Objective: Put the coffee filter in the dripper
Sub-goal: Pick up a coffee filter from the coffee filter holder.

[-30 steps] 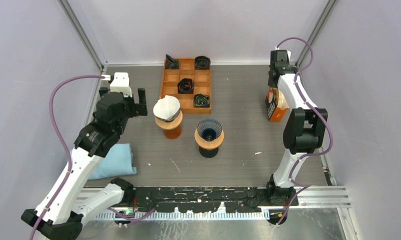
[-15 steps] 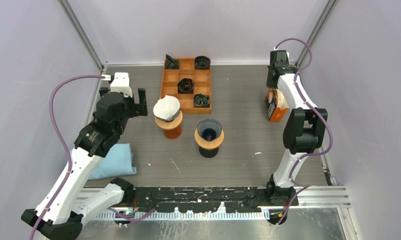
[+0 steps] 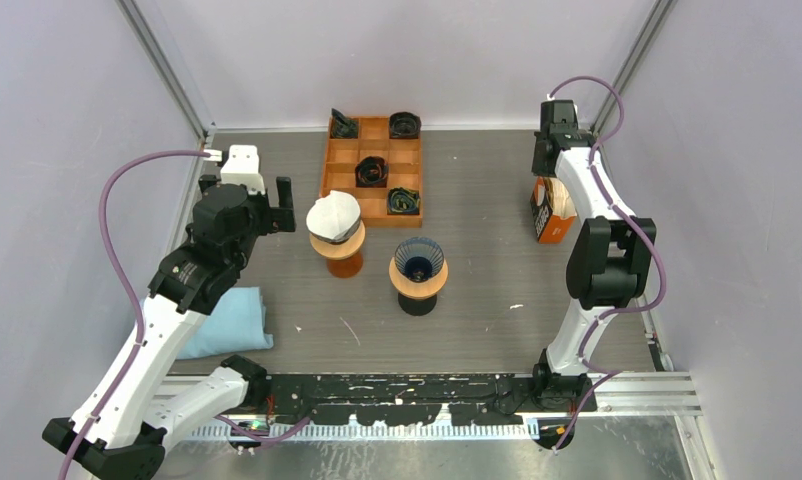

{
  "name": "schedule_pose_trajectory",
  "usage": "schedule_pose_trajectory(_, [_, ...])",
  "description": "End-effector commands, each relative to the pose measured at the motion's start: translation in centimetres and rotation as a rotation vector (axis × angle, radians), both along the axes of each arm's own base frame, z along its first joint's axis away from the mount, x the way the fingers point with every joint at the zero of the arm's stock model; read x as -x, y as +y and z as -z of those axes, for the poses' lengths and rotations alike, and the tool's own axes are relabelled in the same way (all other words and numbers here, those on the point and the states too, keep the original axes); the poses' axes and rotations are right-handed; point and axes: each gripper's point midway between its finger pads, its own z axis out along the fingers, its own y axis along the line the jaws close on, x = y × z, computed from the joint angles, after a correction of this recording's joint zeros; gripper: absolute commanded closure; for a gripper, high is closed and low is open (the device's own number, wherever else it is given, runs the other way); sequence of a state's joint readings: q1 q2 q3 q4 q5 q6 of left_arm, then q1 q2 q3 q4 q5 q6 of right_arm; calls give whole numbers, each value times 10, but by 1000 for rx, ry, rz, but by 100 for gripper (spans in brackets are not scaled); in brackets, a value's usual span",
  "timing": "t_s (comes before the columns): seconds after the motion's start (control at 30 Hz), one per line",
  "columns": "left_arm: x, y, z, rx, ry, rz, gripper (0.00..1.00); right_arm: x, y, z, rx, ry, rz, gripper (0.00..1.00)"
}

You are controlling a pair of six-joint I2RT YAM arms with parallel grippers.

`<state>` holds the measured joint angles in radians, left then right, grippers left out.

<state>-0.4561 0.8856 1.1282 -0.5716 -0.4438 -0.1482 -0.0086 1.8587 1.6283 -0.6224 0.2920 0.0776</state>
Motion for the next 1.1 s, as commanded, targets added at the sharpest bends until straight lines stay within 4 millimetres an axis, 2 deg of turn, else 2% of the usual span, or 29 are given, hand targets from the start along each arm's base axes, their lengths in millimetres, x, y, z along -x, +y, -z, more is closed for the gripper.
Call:
schedule_pose_trajectory(0.0, [-4,-1,-20,40,-80,2,1,1,-1,-37,-5,-88,4,83])
schedule_pose_trajectory(0.47, [-4,-4,-20,46,-80,12,1,11,-3,-29,3,-56,18,91])
schedule_pose_trajectory(1.07, [-5,-5,-18,50,-75,19,1,24,-25,-22,61,-19,96,81])
